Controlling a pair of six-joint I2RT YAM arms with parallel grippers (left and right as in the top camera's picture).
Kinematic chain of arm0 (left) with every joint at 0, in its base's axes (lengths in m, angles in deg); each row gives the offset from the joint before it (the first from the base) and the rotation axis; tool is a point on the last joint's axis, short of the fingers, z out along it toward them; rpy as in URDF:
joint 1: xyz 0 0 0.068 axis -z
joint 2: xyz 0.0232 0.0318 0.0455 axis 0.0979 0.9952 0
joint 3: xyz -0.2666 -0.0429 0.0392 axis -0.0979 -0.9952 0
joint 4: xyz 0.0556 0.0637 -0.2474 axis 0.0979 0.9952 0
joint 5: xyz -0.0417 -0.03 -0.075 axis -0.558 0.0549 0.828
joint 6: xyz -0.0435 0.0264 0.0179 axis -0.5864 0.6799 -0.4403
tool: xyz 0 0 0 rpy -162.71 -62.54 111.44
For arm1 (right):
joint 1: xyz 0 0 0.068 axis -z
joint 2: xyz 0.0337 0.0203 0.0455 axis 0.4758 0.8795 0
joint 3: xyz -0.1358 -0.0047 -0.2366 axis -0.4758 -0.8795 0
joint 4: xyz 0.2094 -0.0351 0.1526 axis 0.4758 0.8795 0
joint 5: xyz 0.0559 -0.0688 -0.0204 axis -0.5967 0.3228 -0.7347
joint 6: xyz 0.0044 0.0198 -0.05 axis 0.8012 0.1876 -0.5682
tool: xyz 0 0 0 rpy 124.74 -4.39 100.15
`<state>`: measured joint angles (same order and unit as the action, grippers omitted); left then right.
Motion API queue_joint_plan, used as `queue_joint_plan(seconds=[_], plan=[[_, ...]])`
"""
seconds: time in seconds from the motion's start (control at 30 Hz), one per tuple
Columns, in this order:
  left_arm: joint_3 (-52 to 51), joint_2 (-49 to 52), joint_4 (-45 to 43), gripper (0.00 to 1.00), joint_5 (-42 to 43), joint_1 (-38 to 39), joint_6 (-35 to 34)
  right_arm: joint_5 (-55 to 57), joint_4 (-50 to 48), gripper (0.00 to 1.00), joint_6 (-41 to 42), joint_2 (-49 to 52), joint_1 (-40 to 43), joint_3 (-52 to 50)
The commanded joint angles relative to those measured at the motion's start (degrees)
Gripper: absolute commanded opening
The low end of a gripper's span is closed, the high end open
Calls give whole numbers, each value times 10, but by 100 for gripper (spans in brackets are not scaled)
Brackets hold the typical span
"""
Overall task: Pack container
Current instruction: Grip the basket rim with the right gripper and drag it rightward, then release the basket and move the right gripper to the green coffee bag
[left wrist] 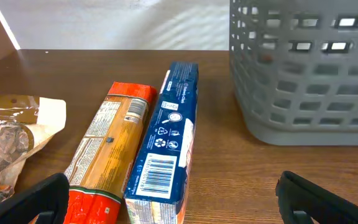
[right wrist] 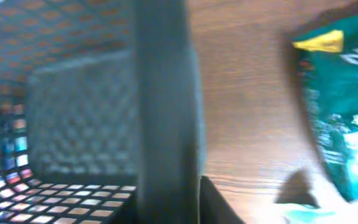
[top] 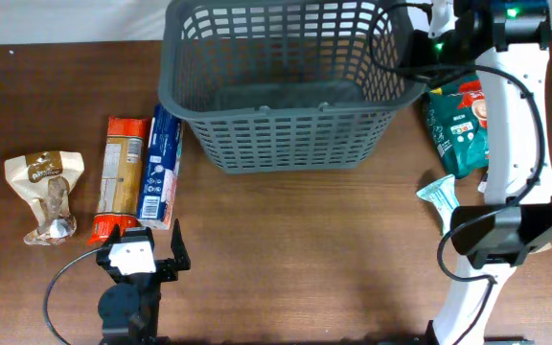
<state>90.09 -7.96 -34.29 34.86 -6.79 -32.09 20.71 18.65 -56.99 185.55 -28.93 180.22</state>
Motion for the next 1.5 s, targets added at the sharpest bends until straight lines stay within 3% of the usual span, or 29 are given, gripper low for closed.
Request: queue_joint_plan(seconds=[0.0,0.17,0.27,0.57,1.07,1.1,1.23,1.47], plan=[[-2,-3,0,99,-4,-2,-5,60,-2,35,0,3,5,-8],[-2,-3,0,99,-4,-2,-5,56,-2,37,-6,3,4,-8],[-2,-3,0,99,-4,-2,-5,54,-2,24,-6,3,-1,-8],[-2,-3,0,99,-4,-2,-5,56,-2,16,4,3,-37,-8],[-2,-3,0,99,-4,-2,-5,146,-20,20,-32,3,-40,-8],[-2,-3,0,99,-4,-2,-5,146,-20,21,-32,3,-40,-8],[-2,-3,0,99,-4,-2,-5,97,-38,58,-80,0,-40,-3],[-2,-3,0,99,-4,-2,-5,65,-48,64,-99,-56,-41,36]])
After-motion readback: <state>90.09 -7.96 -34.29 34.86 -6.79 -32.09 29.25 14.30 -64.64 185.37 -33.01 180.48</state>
